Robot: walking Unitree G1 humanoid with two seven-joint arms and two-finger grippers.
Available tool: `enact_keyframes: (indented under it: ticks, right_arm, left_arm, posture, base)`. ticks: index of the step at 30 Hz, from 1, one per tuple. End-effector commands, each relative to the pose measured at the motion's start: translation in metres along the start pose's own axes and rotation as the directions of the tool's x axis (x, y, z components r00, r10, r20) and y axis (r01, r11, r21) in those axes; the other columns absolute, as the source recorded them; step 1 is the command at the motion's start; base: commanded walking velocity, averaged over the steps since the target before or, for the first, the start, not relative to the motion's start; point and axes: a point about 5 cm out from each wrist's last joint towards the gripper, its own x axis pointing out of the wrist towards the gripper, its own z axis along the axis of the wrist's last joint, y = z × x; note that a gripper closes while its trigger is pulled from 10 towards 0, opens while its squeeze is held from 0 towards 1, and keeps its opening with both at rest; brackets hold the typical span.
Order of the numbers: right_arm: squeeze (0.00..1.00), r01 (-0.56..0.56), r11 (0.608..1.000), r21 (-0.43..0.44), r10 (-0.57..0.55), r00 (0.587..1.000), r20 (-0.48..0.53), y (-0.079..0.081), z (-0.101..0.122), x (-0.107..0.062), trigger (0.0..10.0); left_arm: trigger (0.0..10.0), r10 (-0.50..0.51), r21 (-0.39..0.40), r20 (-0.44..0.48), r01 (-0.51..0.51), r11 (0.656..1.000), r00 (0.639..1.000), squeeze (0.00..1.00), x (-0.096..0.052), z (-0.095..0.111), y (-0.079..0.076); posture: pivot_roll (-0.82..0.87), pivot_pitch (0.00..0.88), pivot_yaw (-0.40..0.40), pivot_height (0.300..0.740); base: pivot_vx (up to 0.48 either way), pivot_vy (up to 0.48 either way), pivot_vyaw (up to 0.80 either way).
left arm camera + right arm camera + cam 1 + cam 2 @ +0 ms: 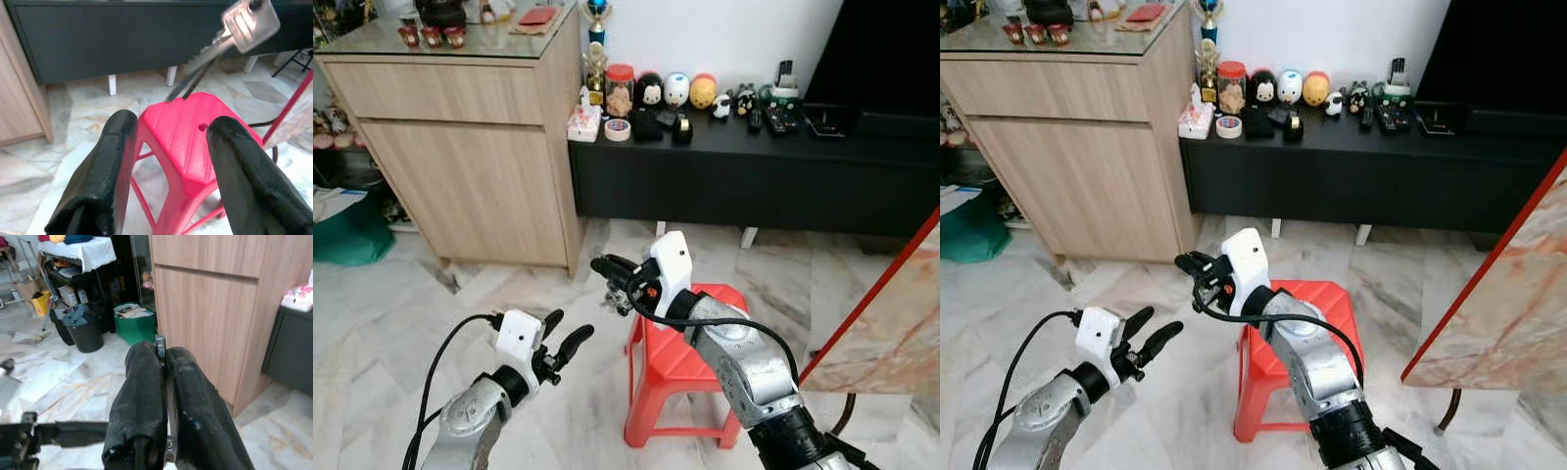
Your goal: Hang keys on a hook
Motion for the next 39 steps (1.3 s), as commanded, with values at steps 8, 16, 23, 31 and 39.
enact_keyframes:
  ticks: [8, 16, 23, 31, 39]
  right_arm:
    - [0.0, -0.074, 0.997, -0.004, 0.074, 0.997, 0.026, 0.019, 0.02, 0.006, 10.0]
    - [0.0, -0.099, 0.995, -0.014, 0.099, 0.995, 0.019, 0.028, 0.024, 0.01, 10.0]
    - [0.0, -0.105, 0.994, -0.015, 0.106, 0.994, 0.013, 0.032, 0.026, 0.012, 10.0]
    - [0.0, -0.122, 0.992, -0.013, 0.122, 0.993, 0.008, 0.038, 0.026, 0.015, 10.0]
    - [0.0, -0.125, 0.992, -0.011, 0.125, 0.992, 0.003, 0.039, 0.025, 0.016, 10.0]
  left_arm:
    - [10.0, -0.045, -0.002, -0.022, 0.045, 0.999, 0.999, 0.0, 0.001, 0.004, -0.002]
    - [10.0, -0.039, 0.001, -0.019, 0.039, 0.999, 0.999, 0.0, 0.003, 0.004, -0.002]
    - [10.0, -0.038, 0.016, -0.022, 0.038, 0.999, 0.999, 0.0, 0.004, 0.005, -0.001]
    - [10.0, -0.009, 0.02, -0.009, 0.009, 1.0, 1.0, 0.0, 0.006, 0.005, 0.002]
    - [10.0, 0.005, 0.015, 0.002, -0.005, 1.0, 1.0, 0.0, 0.007, 0.006, 0.004]
  posture:
    - [0.05, 0.023, -0.064, 0.74]
    - [0.05, 0.025, -0.069, 0.74]
    - [0.05, 0.024, -0.071, 0.74]
    - [0.05, 0.023, -0.072, 0.74]
    - [0.05, 0.024, -0.076, 0.74]
  base:
    - [0.0, 0.0, 0.0]
    - [0.0, 0.0, 0.0]
    - [0.0, 0.0, 0.0]
    - [0.0, 0.0, 0.0]
    - [0.0, 0.0, 0.0]
